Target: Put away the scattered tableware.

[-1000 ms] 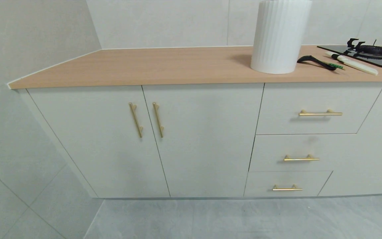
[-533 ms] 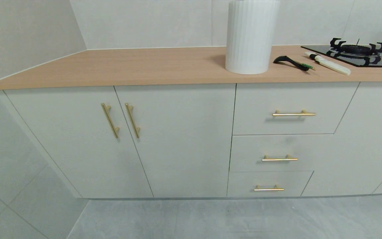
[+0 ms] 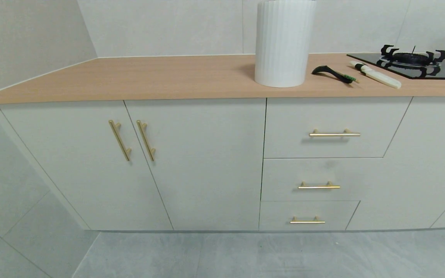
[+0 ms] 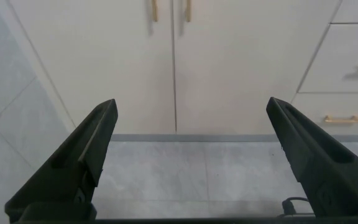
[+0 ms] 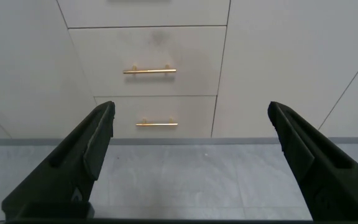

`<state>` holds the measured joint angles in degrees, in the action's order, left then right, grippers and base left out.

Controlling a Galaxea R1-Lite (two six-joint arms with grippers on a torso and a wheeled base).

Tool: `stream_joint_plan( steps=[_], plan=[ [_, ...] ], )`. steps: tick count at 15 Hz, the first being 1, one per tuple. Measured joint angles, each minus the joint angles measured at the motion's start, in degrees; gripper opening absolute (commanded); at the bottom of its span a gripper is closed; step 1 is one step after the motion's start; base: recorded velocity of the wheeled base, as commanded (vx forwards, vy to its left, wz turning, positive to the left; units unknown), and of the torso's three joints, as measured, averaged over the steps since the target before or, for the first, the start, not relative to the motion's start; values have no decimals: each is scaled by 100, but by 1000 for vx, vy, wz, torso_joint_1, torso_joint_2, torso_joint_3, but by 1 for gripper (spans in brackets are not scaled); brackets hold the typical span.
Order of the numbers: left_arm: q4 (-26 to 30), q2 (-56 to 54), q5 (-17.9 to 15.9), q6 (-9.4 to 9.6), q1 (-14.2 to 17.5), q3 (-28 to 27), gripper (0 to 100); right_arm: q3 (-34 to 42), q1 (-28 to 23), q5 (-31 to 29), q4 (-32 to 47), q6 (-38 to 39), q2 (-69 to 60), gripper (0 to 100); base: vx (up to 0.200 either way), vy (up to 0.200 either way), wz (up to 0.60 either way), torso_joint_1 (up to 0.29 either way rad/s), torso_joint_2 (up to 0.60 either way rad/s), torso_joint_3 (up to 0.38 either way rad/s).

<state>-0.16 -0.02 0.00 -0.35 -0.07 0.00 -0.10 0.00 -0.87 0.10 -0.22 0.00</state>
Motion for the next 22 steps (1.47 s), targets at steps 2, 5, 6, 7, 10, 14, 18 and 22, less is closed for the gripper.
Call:
stream_joint_plan(
  steps=[2, 5, 6, 7, 10, 14, 18, 22],
  plan=[
    [0, 0, 0, 2, 0, 0, 100, 0, -2, -2, -2, 0, 0, 100, 0, 0, 0, 0, 0, 0],
    [0, 0, 0, 2, -4, -2, 100, 0, -2, -2, -2, 0, 0, 100, 200, 0, 0, -1, 2, 5],
    [0, 0, 0, 2, -4, -2, 100, 0, 0, -2, 0, 0, 0, 100, 200, 0, 0, 7, -7, 2],
    [2, 0, -2, 2, -2, -2, 100, 0, 0, -2, 0, 0, 0, 100, 200, 0, 0, -2, 2, 2],
    [0, 0, 0, 2, 0, 0, 100, 0, 0, 0, 0, 0, 0, 100, 133, 0, 0, 0, 5, 2],
    [0, 0, 0, 22, 0, 0, 100, 0, 0, 2, 0, -7, 0, 100, 0, 0, 0, 0, 0, 0],
    [2, 0, 0, 26, -2, -2, 100, 0, 0, 7, 0, -13, 0, 100, 0, 0, 0, 0, 0, 0],
    [0, 0, 0, 26, -2, -2, 100, 0, 0, 13, 0, -35, 0, 100, 0, 0, 0, 0, 0, 0]
  ],
)
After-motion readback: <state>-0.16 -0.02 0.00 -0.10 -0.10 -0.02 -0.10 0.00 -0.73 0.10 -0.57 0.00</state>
